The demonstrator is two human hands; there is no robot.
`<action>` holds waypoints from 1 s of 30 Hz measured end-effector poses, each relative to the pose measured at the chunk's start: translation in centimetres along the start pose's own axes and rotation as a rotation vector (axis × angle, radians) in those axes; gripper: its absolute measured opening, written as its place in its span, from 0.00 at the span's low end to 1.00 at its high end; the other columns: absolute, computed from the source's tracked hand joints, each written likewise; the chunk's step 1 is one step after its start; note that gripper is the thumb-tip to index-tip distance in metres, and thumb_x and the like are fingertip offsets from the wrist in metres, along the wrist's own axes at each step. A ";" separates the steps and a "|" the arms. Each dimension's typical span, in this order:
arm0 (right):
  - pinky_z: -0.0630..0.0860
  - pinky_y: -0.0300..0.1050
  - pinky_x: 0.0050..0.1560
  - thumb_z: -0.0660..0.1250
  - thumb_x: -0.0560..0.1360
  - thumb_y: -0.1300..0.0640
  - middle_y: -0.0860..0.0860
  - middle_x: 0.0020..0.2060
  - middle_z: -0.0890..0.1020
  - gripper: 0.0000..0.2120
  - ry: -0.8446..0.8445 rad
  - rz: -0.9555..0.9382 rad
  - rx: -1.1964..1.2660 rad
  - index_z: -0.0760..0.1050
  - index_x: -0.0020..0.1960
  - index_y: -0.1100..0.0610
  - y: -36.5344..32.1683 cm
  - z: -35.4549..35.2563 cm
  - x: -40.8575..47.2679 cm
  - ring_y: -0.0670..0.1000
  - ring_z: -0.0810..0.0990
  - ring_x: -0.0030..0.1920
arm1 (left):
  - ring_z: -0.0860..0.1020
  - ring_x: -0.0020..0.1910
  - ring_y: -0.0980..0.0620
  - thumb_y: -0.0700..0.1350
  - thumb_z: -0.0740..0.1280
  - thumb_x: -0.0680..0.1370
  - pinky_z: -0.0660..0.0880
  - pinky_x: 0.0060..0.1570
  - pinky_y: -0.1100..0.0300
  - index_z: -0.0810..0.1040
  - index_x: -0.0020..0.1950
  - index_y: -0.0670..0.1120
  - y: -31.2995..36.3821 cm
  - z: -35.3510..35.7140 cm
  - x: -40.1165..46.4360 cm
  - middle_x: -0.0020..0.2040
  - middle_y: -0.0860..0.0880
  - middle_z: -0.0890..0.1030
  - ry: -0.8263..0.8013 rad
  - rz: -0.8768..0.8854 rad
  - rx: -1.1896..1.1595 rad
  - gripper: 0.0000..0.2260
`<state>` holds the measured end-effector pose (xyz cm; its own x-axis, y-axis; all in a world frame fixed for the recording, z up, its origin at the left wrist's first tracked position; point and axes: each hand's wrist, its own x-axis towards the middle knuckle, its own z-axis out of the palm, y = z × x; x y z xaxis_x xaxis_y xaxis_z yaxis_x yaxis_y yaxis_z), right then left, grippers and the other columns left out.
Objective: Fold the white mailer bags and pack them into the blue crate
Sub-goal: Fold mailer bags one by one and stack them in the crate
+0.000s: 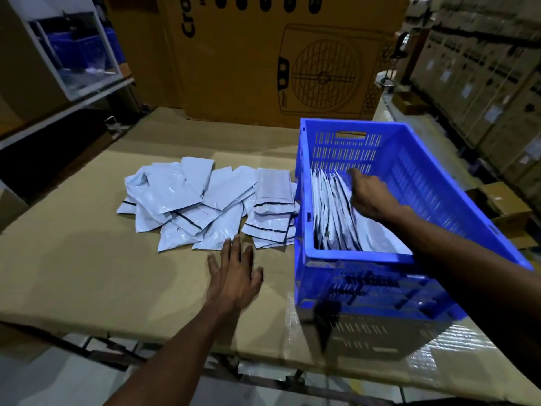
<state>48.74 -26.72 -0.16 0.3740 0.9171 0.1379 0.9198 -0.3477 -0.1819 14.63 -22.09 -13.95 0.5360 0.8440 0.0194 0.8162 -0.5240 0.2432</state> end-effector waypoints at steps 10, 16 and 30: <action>0.72 0.55 0.64 0.62 0.77 0.51 0.60 0.68 0.70 0.22 -0.594 0.202 -0.228 0.67 0.70 0.54 7.7 6.4 3.0 0.62 0.73 0.66 | 0.46 0.81 0.45 0.60 0.52 0.80 0.52 0.73 0.32 0.60 0.78 0.52 -0.2 0.2 0.1 0.82 0.46 0.52 0.006 0.004 0.025 0.27; 0.69 0.49 0.59 0.60 0.78 0.48 0.64 0.70 0.64 0.23 -0.636 0.250 -0.145 0.63 0.69 0.56 6.4 7.1 2.2 0.63 0.73 0.64 | 0.49 0.80 0.44 0.61 0.52 0.78 0.54 0.72 0.33 0.62 0.77 0.52 -0.2 0.3 0.3 0.82 0.47 0.53 0.016 0.000 0.050 0.29; 0.72 0.56 0.63 0.68 0.75 0.47 0.65 0.68 0.67 0.32 -0.565 0.305 -0.196 0.60 0.73 0.57 4.7 6.0 1.6 0.66 0.72 0.66 | 0.50 0.80 0.44 0.61 0.53 0.78 0.53 0.72 0.33 0.61 0.77 0.53 -0.3 0.4 0.3 0.82 0.47 0.54 0.019 -0.001 0.040 0.28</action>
<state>52.90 -25.74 -6.59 0.5499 0.7148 -0.4320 0.8073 -0.5876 0.0554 14.69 -21.71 -14.39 0.5315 0.8462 0.0376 0.8248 -0.5272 0.2043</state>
